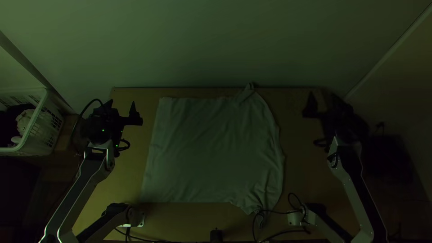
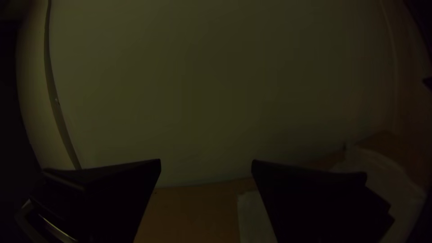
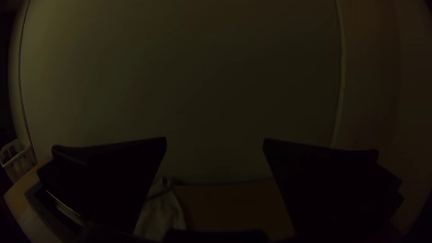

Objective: Fold the t-shirt

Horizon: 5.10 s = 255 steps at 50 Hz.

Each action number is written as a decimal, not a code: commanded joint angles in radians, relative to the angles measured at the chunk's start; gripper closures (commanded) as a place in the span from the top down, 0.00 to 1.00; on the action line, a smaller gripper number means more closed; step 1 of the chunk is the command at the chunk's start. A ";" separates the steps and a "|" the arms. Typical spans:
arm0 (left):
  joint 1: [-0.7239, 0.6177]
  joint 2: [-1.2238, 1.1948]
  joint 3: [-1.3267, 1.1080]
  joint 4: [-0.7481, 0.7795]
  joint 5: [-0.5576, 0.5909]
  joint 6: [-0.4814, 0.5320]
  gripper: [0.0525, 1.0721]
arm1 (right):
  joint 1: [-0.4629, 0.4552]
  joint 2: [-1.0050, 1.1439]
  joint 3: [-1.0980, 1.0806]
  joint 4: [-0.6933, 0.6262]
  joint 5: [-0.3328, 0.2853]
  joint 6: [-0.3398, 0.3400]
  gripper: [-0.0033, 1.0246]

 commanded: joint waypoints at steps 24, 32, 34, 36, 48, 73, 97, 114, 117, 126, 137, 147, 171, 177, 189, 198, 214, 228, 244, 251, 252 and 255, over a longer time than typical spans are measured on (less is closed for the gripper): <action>0.019 0.496 0.486 -0.228 0.161 -0.141 0.95 | 0.101 0.434 0.417 -0.210 0.007 0.012 0.96; 0.028 0.614 0.636 -0.360 0.170 -0.223 0.95 | 0.129 0.524 0.492 -0.232 0.007 0.027 0.96; 0.047 0.660 0.702 -0.435 0.186 -0.267 0.95 | 0.133 0.544 0.509 -0.232 0.007 0.030 0.96; 0.053 0.705 0.769 -0.506 0.187 -0.293 0.95 | 0.139 0.567 0.527 -0.243 0.007 0.035 0.96; 0.060 0.869 0.940 -0.618 0.200 -0.290 0.95 | 0.141 0.719 0.682 -0.384 -0.002 0.099 0.96; 0.064 1.190 1.242 -0.892 0.198 -0.295 0.85 | 0.150 0.906 0.862 -0.546 -0.025 0.183 0.93; 0.039 1.288 1.305 -0.892 0.187 -0.253 0.73 | 0.152 0.967 0.880 -0.552 -0.025 0.219 0.93; 0.033 1.357 1.345 -0.901 0.149 -0.229 0.73 | 0.152 1.006 0.902 -0.557 -0.025 0.252 0.94; 0.028 1.369 1.349 -0.901 0.134 -0.223 0.73 | 0.152 1.010 0.908 -0.560 -0.025 0.252 0.94; 0.013 1.398 1.362 -0.903 0.134 -0.223 0.73 | 0.147 1.046 0.938 -0.568 -0.025 0.252 0.94; -0.001 1.414 1.362 -0.895 0.134 -0.237 0.33 | 0.150 1.187 1.152 -0.756 -0.024 0.254 0.91; -0.001 1.406 1.371 -0.881 0.135 -0.250 0.02 | 0.150 1.311 1.322 -0.888 -0.024 0.255 0.68; 0.013 1.386 1.372 -0.895 0.135 -0.269 0.02 | 0.172 1.443 1.406 -0.947 -0.018 0.249 0.48; 0.016 1.384 1.374 -0.897 0.135 -0.269 0.02 | 0.179 1.460 1.409 -0.951 -0.018 0.248 0.48; 0.018 1.383 1.375 -0.895 0.135 -0.266 0.02 | 0.192 1.481 1.409 -0.959 -0.015 0.239 0.45; 0.018 1.380 1.377 -0.894 0.135 -0.263 0.02 | 0.198 1.503 1.426 -0.962 -0.013 0.216 0.02; 0.042 1.374 1.434 -0.883 0.135 -0.264 0.02 | 0.159 1.487 1.472 -0.962 -0.007 0.226 0.03; 0.065 1.381 1.452 -0.842 0.140 -0.281 0.02 | 0.141 1.480 1.503 -0.927 0.022 0.225 0.03; 0.082 1.323 1.386 -0.875 0.186 -0.312 0.02 | 0.164 1.400 1.423 -0.990 0.022 0.196 0.03; 0.093 1.265 1.311 -0.866 0.249 -0.312 0.02 | 0.172 1.371 1.417 -1.066 0.022 0.156 0.03; 0.094 1.254 1.300 -0.865 0.253 -0.312 0.02 | 0.172 1.365 1.417 -1.071 0.022 0.156 0.03; 0.097 1.223 1.268 -0.858 0.261 -0.313 0.02 | 0.170 1.343 1.402 -1.077 0.022 0.156 0.03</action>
